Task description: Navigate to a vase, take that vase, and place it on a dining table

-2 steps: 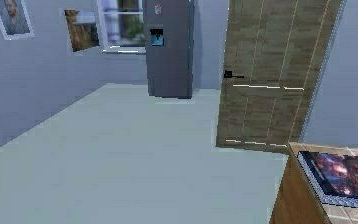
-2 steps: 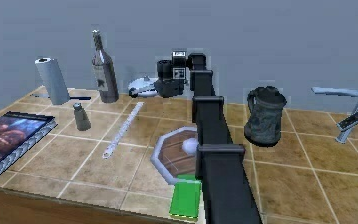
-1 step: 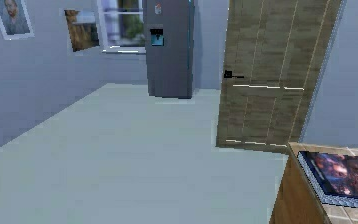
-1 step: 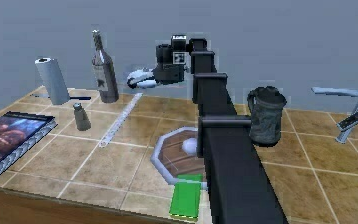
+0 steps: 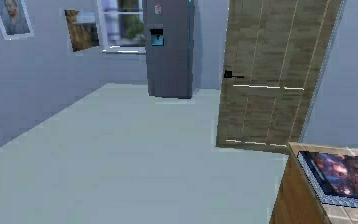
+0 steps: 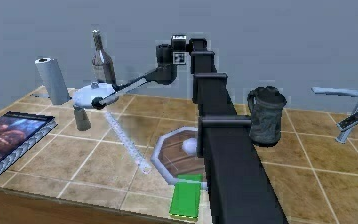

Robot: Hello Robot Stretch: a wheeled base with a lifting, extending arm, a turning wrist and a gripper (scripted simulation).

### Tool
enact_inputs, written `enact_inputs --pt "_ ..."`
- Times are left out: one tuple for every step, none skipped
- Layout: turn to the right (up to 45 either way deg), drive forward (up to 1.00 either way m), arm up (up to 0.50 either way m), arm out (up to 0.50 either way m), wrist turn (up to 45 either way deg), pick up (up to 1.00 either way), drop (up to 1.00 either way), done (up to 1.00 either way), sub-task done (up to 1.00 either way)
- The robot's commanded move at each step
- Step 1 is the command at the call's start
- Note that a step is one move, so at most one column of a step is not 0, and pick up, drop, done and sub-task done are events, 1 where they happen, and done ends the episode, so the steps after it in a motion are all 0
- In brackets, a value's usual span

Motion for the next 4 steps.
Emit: enact_inputs --pt "0.0 0.0 0.0 0.0 -45.0 0.0 0.0 0.0 0.0" --pt "0.0 0.0 0.0 0.0 -12.0 0.0 0.0 0.0 0.0" --pt "0.0 0.0 0.0 -0.4 0.0 0.0 0.0 0.0 0.0" --pt "-45.0 0.0 0.0 0.0 0.0 0.0 0.0 0.0 0.0"
